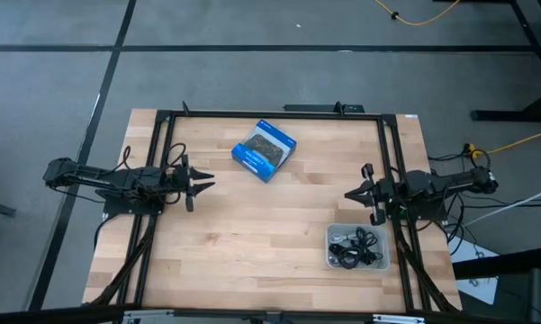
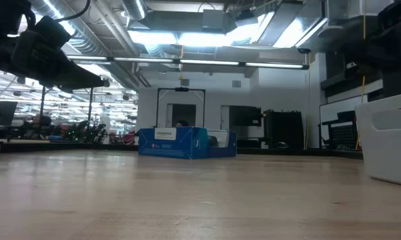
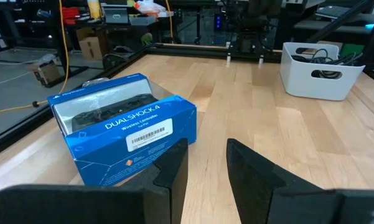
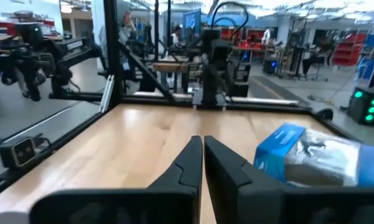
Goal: Pick and place USB-C Cables
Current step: Return to Home Position
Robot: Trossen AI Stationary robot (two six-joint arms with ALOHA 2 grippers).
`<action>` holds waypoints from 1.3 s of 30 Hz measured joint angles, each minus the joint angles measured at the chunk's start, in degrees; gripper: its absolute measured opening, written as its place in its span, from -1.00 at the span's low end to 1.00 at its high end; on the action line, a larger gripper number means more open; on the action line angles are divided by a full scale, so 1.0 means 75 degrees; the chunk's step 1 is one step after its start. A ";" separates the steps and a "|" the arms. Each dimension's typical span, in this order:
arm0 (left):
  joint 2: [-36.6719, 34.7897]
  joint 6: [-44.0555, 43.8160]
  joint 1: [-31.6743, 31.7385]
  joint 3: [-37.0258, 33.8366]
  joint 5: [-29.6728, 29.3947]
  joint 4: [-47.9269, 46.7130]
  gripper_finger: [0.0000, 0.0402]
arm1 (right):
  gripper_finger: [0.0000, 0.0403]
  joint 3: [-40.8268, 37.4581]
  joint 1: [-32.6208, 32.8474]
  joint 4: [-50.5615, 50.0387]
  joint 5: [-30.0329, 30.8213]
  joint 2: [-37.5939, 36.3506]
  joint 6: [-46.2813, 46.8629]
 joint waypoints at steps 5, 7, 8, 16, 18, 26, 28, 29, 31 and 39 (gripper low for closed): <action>0.0000 0.0000 0.0000 0.0000 0.0002 0.0002 -0.49 | -0.89 0.0006 -0.0219 0.0000 0.0000 0.0047 -0.0242; 0.0000 0.0000 0.0000 0.0000 0.0002 0.0002 -0.49 | -0.89 0.0006 -0.0303 0.0005 -0.0029 0.0186 -0.0191; 0.0000 0.0000 0.0000 0.0000 0.0002 0.0002 -0.49 | -0.89 0.0006 -0.0341 -0.0030 -0.0082 0.0255 -0.0109; 0.0000 0.0000 0.0000 0.0000 0.0002 0.0002 -0.49 | -0.90 0.0006 -0.0489 -0.0094 -0.0620 0.0817 0.0603; 0.0000 0.0000 0.0000 0.0000 0.0002 0.0002 -0.49 | -0.90 0.0006 -0.0518 -0.0101 -0.0738 0.0809 0.0606; 0.0000 0.0000 0.0000 0.0000 0.0002 0.0002 -0.49 | -0.90 0.0007 -0.0540 -0.0109 -0.0802 0.0468 0.0629; 0.0000 0.0000 0.0000 0.0000 0.0002 0.0002 -0.49 | -0.90 0.0006 -0.0540 -0.0129 -0.0802 0.0462 0.0623; 0.0000 0.0000 0.0000 0.0000 0.0002 0.0002 -0.49 | -0.90 0.0009 -0.0540 -0.0129 -0.0802 0.0477 0.0617; 0.0000 0.0000 0.0000 0.0000 0.0002 0.0002 -0.49 | -0.90 0.0009 -0.0540 -0.0138 -0.0802 0.0505 0.0612; 0.0000 0.0000 0.0000 0.0000 0.0000 0.0002 -0.49 | -0.89 0.0009 -0.0540 -0.0136 -0.0802 0.0499 0.0609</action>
